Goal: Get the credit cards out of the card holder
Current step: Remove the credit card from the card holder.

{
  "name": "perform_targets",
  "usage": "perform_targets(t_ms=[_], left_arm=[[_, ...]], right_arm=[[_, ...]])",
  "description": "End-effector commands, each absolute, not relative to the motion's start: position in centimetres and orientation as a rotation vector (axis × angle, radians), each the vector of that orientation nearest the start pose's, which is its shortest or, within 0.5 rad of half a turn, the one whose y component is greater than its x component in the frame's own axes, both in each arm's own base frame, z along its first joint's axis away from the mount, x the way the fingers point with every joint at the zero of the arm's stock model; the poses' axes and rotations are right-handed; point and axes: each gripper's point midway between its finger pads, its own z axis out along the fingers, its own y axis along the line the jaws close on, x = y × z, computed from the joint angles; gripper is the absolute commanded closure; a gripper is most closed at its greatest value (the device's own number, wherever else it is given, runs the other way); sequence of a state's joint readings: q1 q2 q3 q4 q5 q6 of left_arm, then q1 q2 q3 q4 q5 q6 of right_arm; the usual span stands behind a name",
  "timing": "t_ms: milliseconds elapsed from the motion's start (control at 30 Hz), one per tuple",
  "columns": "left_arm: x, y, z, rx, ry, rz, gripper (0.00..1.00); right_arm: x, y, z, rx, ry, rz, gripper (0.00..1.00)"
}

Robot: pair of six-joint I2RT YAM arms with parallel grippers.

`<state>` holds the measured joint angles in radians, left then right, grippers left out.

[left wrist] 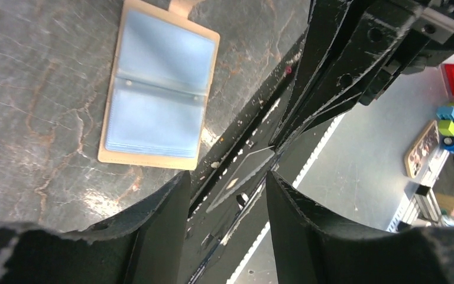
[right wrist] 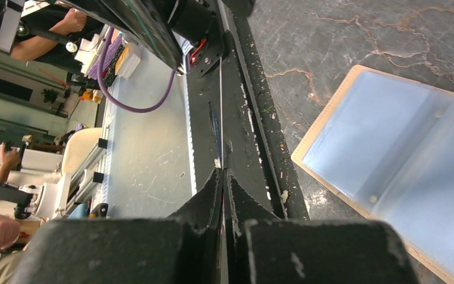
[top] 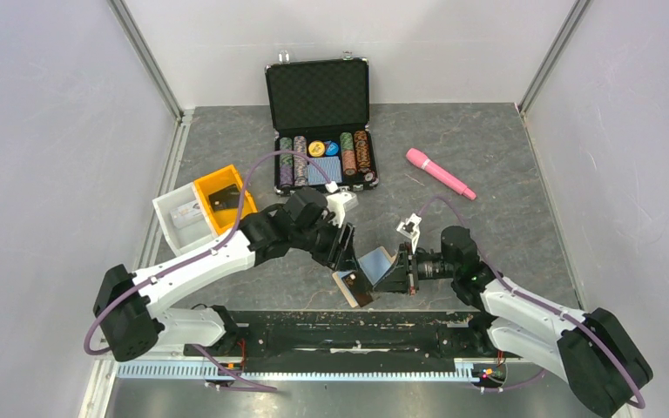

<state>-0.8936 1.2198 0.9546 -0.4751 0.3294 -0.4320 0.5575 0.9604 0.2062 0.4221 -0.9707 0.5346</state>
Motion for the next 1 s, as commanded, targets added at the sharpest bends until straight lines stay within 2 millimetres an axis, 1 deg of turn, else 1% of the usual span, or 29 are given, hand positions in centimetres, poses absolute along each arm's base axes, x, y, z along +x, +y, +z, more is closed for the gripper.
perform_targets(t_ms=[0, 167, 267, 400, 533, 633, 767, 967], left_arm=[[13.1, -31.2, 17.7, 0.916, 2.330, -1.136, 0.44], [12.1, -31.2, 18.0, 0.953, 2.318, -1.195, 0.45], [11.5, -31.2, 18.0, 0.972, 2.317, -1.230, 0.48], [11.1, -30.8, 18.1, 0.975, 2.299, -1.247, 0.53], [10.5, -30.5, 18.5, 0.978, 2.272, -1.278, 0.60], [10.0, -30.5, 18.7, 0.985, 2.255, -1.313, 0.67], [9.9, -30.5, 18.9, 0.979, 2.239, -1.333, 0.87], [9.9, -30.6, 18.4, 0.962, 2.254, -1.347, 0.98]], right_arm=[[9.8, 25.6, 13.8, -0.842, 1.841, 1.669, 1.00], [9.2, 25.7, 14.4, -0.852, 1.804, 1.705, 1.00], [9.3, 25.7, 14.5, -0.850, 1.801, 1.704, 1.00], [9.2, 25.8, 14.9, -0.847, 1.793, 1.719, 1.00], [9.2, 25.8, 14.7, -0.859, 1.796, 1.720, 1.00], [9.2, 25.8, 14.5, -0.863, 1.796, 1.718, 1.00], [9.2, 25.8, 14.5, -0.861, 1.795, 1.715, 1.00], [9.3, 25.8, 14.0, -0.853, 1.807, 1.714, 0.99]])
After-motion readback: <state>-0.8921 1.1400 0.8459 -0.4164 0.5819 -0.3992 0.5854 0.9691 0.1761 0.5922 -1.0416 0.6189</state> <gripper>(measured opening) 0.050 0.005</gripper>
